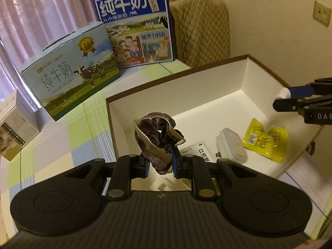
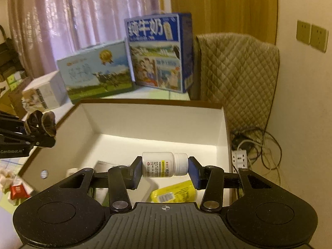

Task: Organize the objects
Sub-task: 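Carry socks and pill bottle into the brown box and open both tools, then withdraw both tools from the box back toward the remaining pile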

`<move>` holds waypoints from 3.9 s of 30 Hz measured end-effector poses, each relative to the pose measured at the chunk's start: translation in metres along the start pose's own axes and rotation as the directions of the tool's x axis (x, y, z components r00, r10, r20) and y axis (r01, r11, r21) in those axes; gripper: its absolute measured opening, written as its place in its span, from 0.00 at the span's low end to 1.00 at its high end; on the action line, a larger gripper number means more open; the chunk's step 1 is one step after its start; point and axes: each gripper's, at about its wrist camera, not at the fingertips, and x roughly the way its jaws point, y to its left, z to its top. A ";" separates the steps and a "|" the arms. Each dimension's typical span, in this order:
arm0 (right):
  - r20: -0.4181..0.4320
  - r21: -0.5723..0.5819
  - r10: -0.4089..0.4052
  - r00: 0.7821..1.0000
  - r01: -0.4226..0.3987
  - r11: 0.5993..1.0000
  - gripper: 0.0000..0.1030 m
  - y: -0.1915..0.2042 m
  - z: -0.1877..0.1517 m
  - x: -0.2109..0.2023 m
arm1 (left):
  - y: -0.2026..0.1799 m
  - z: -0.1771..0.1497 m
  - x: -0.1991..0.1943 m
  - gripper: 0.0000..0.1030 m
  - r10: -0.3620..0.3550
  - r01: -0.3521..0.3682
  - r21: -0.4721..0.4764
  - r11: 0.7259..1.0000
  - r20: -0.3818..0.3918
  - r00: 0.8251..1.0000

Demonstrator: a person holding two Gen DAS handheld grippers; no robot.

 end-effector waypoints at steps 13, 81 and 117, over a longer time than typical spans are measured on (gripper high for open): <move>-0.127 -0.028 -0.074 0.989 0.071 0.997 0.42 -0.014 0.014 0.054 | -0.005 0.013 0.075 0.18 0.021 -0.014 0.048 0.999 -0.142 0.990; 0.081 0.049 0.077 0.994 -0.081 0.996 0.73 0.065 -0.032 -0.096 | 0.048 -0.087 -0.139 0.96 -0.053 0.080 -0.226 0.971 0.124 0.991; -0.030 0.114 0.211 0.977 -0.207 0.972 0.74 0.139 -0.088 -0.098 | 0.086 -0.204 -0.189 0.96 0.011 0.006 -0.516 0.856 0.030 0.999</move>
